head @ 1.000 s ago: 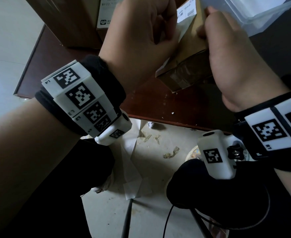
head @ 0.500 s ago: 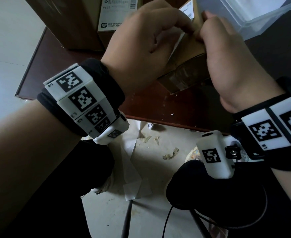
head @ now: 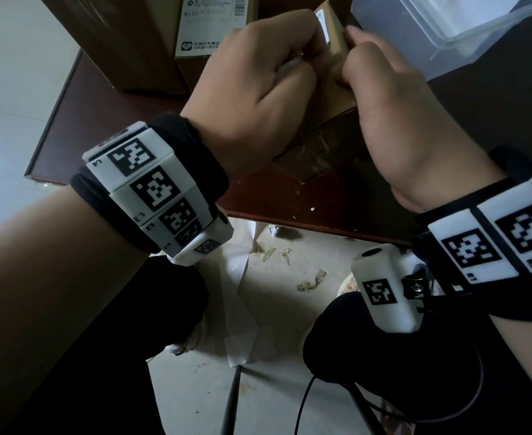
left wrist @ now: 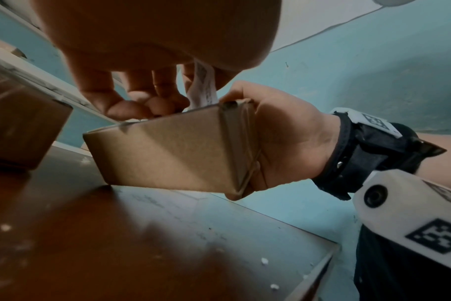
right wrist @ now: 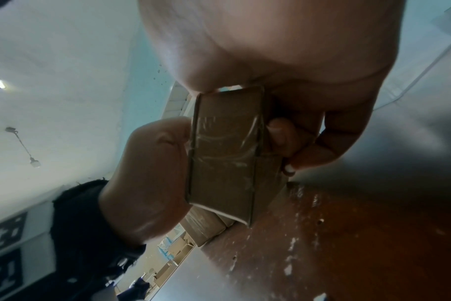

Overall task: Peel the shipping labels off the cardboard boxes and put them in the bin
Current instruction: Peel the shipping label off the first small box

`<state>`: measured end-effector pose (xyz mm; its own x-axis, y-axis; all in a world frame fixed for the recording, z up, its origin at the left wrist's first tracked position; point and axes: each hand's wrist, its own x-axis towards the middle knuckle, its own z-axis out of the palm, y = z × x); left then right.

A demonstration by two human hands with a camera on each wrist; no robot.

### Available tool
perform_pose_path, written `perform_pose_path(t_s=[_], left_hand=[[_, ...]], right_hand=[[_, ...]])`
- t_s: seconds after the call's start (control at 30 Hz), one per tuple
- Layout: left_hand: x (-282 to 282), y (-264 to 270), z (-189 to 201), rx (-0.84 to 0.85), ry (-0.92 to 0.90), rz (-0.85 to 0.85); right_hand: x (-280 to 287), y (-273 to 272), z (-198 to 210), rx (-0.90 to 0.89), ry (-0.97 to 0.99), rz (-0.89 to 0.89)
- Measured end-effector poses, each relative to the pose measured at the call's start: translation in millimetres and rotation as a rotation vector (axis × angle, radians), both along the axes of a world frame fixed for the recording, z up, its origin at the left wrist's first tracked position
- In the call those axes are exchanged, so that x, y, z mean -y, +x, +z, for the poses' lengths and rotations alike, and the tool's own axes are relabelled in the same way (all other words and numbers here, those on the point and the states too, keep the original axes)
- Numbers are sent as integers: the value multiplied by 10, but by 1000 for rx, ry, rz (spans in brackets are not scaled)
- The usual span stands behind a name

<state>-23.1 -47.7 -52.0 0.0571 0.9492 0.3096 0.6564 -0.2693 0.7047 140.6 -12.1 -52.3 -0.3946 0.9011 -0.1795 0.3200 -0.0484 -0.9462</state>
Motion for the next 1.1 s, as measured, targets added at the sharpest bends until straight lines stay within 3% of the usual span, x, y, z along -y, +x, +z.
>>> perform_pose_path(t_s=[0.73, 1.1], left_hand=[[-68, -49, -22, -67, -15, 82], [-34, 7, -8, 46, 52, 125]], right_hand=[[7, 15, 13, -61, 15, -37], [-30, -5, 41, -11, -43, -55]])
